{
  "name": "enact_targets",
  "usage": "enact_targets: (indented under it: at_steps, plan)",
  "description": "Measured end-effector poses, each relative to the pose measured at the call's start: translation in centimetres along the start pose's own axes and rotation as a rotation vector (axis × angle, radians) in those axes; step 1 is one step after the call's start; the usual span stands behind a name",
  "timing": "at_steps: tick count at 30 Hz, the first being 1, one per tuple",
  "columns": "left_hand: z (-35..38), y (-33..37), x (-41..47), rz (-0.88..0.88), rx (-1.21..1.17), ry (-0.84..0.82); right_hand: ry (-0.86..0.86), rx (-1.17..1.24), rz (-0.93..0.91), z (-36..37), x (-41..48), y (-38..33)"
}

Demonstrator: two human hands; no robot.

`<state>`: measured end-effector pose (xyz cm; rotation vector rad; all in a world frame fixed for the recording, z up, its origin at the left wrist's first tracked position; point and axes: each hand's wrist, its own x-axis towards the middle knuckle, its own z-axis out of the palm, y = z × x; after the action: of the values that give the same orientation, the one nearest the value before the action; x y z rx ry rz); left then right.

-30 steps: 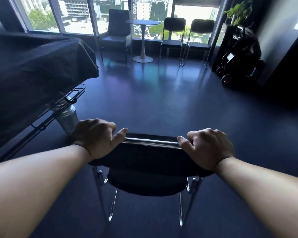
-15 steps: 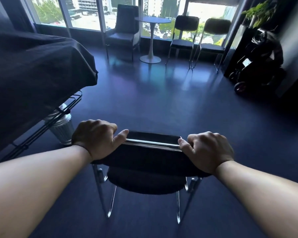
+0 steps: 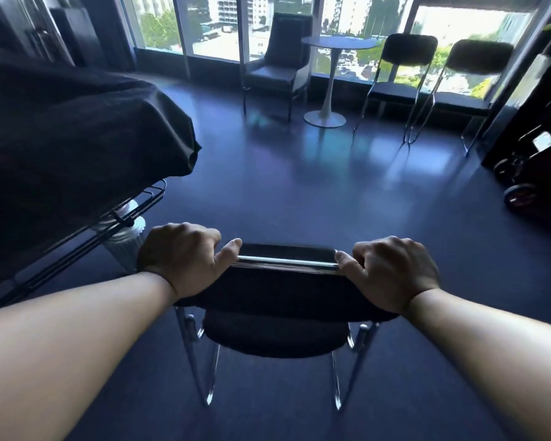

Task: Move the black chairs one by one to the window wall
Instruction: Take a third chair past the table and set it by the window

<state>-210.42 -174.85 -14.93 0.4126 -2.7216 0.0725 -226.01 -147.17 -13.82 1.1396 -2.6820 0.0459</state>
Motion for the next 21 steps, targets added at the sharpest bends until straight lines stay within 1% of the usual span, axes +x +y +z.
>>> enact_targets:
  at_steps: [5,12,21]
  plan:
    - [1.7,0.9,3.6,-0.073,0.011,0.010,0.006,0.030,-0.082,1.4,5.1,3.4]
    - [3.6,2.0,8.6,-0.134,0.078,-0.018,0.030,0.094,-0.124,2.8,11.2,7.1]
    - [7.4,-0.5,16.9,-0.161,0.084,0.054,0.045,0.079,-0.187,5.0,21.1,9.4]
